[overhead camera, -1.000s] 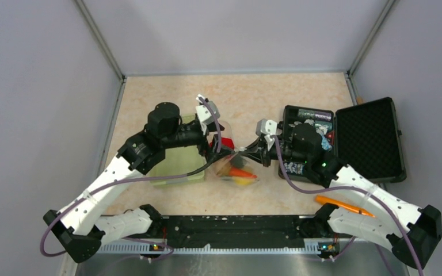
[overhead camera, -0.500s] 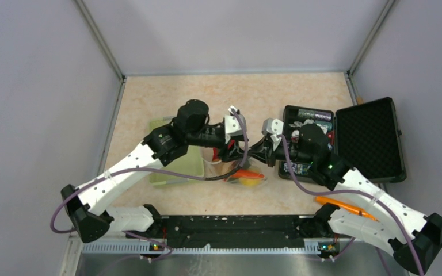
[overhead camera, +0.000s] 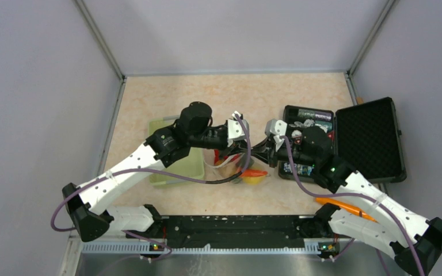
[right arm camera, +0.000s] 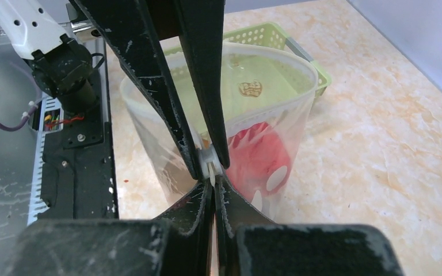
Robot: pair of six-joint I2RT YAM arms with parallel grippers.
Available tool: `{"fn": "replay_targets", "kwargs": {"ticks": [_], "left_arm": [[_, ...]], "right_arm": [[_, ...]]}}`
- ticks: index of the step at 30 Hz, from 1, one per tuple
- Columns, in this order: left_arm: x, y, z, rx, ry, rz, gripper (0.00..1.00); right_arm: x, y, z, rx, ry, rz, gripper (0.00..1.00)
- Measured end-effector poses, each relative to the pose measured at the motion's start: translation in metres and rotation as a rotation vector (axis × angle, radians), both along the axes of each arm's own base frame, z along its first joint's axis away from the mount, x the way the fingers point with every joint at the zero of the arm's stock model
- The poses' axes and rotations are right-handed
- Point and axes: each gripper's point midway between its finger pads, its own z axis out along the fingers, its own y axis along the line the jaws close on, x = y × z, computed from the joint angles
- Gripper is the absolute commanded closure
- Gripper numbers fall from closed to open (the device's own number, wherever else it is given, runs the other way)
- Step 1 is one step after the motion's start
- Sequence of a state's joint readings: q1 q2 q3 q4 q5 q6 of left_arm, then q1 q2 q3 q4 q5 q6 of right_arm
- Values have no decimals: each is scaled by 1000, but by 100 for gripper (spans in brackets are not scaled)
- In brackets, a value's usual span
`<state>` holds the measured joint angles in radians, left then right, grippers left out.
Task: Place the food in the zip-top bag and seal the zipper
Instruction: Zip the zipper food storage bag at the center of the board.
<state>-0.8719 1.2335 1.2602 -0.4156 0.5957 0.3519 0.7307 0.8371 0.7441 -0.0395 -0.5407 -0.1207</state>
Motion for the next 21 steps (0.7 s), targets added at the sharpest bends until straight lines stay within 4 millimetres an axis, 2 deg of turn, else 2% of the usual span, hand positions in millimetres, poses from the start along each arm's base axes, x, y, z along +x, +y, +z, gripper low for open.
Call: {"fn": "replay_targets", "kwargs": {"ticks": [2,13,21], "left_arm": [[0,0,-2,9,1,-4,100],[3,2,-11,55,-5,0,100],[12,7,-14,79,-22,56,100]], "right_arm": [[0,0,-2,-1,2,-1,100],[4,-7,-8,14,4,-59,100],[9,-15,-3,70,-18,-127,100]]}}
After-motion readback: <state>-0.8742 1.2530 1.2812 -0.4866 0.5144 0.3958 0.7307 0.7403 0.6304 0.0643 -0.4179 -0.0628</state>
